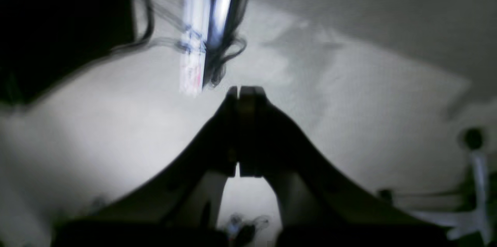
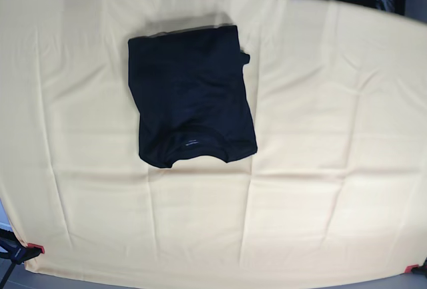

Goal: Fold the T-shirt properly

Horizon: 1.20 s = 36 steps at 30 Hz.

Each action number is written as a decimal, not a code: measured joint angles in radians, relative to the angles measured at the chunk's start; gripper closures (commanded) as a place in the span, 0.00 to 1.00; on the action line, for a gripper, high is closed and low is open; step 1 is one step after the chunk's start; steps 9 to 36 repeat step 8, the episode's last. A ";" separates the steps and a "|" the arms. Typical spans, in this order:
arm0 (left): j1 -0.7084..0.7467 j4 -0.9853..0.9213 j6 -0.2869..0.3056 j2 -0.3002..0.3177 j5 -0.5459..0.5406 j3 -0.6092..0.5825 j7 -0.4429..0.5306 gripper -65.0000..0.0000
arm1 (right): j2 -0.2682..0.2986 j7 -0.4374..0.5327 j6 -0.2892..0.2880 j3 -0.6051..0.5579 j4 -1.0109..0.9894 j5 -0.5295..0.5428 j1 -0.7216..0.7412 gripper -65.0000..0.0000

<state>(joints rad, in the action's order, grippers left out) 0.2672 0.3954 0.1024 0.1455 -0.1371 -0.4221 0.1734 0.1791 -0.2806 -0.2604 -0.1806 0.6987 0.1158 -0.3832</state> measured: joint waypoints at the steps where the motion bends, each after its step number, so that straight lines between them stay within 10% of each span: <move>1: -0.002 -0.024 -0.011 -0.020 0.005 -0.030 0.018 1.00 | -0.020 0.021 0.018 -0.011 -0.011 -0.014 0.006 1.00; 8: -0.003 0.023 -0.013 -0.068 -0.102 -0.079 -0.044 1.00 | -0.087 0.092 0.098 -0.098 -0.026 -0.045 0.019 1.00; 36: -0.003 0.023 -0.013 -0.068 -0.102 -0.079 -0.044 1.00 | -0.087 0.092 0.098 -0.098 -0.026 -0.045 0.019 1.00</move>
